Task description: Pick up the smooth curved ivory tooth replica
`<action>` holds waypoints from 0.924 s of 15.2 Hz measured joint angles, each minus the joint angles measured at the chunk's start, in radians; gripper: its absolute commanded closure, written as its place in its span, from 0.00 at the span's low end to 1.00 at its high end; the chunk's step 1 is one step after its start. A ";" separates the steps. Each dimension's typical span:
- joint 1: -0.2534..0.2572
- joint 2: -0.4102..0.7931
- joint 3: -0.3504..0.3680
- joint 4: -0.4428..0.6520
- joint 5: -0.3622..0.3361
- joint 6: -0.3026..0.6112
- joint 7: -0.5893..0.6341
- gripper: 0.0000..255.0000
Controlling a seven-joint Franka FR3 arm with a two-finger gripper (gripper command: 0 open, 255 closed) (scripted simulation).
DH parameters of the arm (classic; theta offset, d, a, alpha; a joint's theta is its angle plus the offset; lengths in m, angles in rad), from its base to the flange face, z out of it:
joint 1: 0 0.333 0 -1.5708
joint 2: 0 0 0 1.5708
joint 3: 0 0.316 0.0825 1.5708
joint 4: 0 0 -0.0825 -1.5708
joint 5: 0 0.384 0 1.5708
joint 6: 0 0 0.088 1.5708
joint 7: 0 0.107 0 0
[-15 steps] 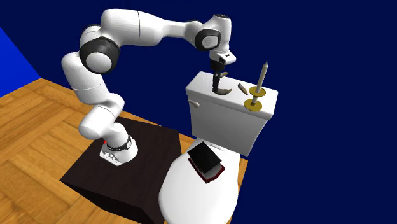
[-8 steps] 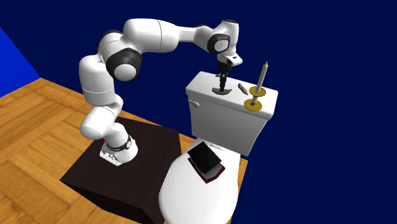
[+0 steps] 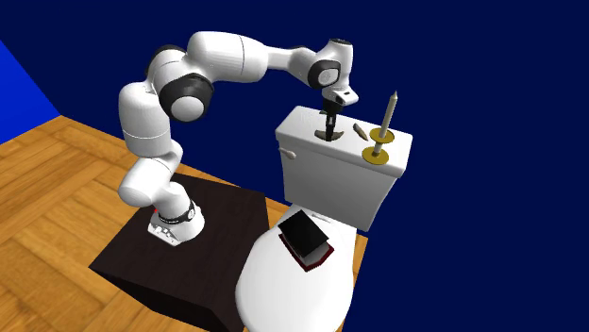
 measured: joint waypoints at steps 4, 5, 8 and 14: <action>0.000 0.001 0.000 0.000 -0.001 0.002 0.000 1.00; 0.000 0.001 0.000 0.000 -0.001 0.002 0.000 1.00; 0.000 0.000 0.000 -0.001 0.000 0.003 0.001 1.00; 0.003 -0.012 0.005 0.050 0.009 -0.059 -0.006 1.00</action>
